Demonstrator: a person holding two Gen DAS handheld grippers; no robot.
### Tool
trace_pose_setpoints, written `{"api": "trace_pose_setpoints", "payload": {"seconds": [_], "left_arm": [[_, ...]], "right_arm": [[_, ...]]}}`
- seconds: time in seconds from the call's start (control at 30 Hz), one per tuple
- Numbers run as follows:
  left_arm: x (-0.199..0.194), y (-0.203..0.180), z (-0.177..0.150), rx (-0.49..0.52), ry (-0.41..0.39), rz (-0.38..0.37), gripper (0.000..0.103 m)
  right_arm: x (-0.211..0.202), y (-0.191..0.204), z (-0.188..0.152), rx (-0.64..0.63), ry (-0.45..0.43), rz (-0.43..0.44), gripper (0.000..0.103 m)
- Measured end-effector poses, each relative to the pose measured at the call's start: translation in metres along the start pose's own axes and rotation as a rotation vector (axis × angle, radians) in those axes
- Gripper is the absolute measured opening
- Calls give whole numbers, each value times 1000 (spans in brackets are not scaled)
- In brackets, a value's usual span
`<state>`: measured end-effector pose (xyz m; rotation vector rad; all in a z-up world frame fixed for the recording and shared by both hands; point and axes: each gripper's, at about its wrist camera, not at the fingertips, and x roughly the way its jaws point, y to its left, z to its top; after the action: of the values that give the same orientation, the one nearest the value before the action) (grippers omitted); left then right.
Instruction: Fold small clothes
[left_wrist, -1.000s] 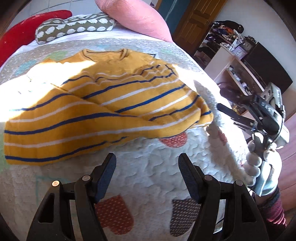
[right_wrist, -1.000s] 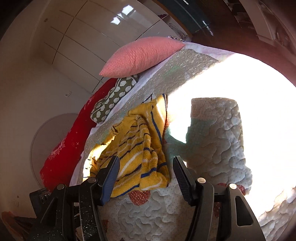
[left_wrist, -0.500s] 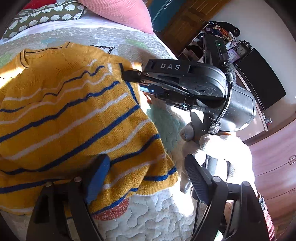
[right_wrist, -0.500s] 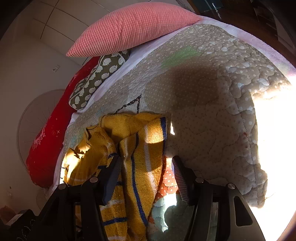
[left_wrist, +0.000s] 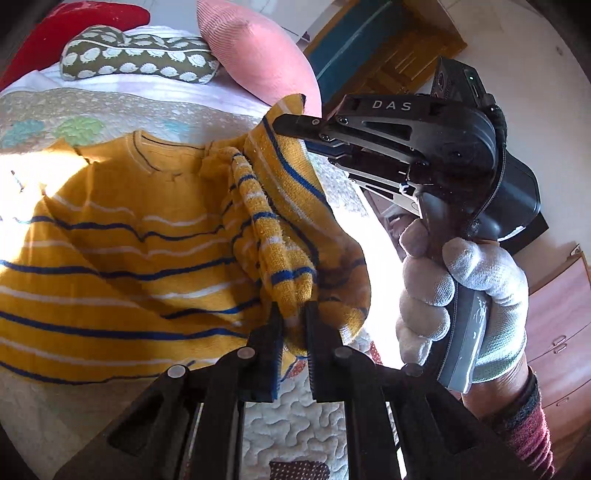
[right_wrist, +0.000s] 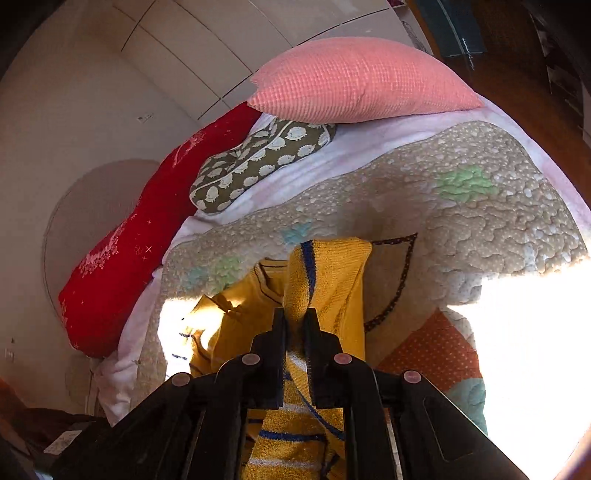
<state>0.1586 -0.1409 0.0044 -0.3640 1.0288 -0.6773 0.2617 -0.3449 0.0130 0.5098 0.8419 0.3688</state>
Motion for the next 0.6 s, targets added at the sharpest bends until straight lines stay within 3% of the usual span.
{"api": "trace_pose_setpoints", "payload": {"seconds": [0.13, 0.33, 0.47, 0.6], "left_arm": [[-63, 70, -14, -138, -100, 11, 11], [-115, 178, -34, -333, -165, 54, 7], [-136, 213, -41, -384, -212, 76, 7], [-140, 233, -53, -406, -186, 120, 7]], "right_arm": [[42, 87, 5, -110, 68, 36, 10], [151, 179, -7, -203, 183, -18, 10], [221, 213, -25, -228, 257, -59, 10], [273, 219, -46, -267, 358, -178, 14]]}}
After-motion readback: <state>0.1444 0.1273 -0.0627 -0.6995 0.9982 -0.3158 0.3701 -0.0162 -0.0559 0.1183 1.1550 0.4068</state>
